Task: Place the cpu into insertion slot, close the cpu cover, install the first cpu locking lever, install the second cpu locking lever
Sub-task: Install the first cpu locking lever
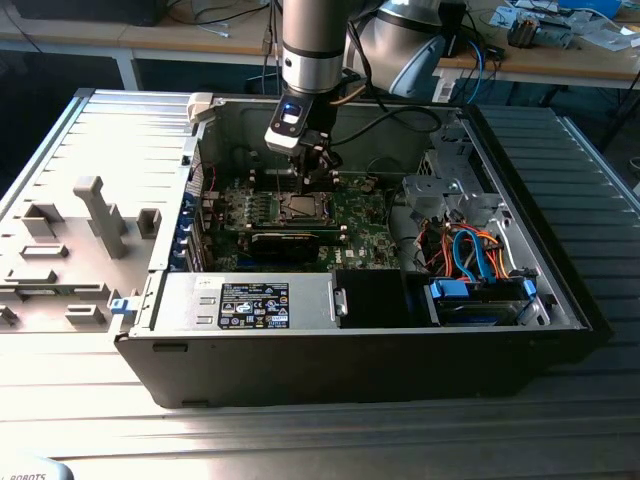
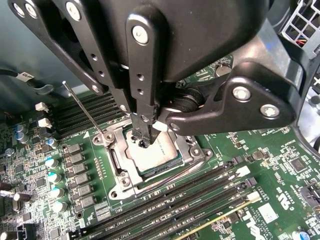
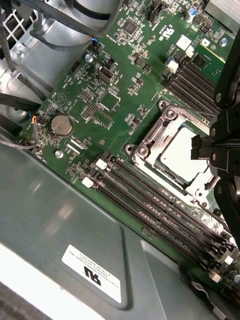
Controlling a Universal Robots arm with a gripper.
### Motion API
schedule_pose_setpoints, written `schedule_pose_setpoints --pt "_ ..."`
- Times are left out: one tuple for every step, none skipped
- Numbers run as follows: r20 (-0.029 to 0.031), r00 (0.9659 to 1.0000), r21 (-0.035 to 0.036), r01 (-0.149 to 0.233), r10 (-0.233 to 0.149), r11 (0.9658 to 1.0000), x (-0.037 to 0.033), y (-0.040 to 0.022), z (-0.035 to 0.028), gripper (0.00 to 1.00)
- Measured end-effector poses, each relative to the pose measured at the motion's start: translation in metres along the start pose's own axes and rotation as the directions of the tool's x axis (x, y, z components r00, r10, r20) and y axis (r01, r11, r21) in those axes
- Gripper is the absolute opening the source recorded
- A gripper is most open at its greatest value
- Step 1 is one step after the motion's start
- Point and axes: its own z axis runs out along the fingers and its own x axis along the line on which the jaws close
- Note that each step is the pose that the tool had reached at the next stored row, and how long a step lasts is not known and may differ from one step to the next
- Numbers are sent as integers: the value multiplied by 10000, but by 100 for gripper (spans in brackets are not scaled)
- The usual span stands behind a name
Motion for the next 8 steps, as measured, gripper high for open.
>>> schedule_pose_setpoints --pt "0 10000 -1 18 -18 10000 0 0 0 11" --pt "1 10000 -1 28 -28 10000 0 0 0 11" --pt "1 10000 -2 37 -37 10000 0 0 0 11" --pt "2 10000 -2 51 -51 10000 0 0 0 11" --pt "2 10000 -3 61 -61 10000 0 0 0 11" --pt "2 10000 -3 70 -70 10000 0 0 0 11" --pt "3 10000 -3 86 -86 10000 0 0 0 11" --pt "4 9999 -4 109 -109 9999 0 0 0 11"
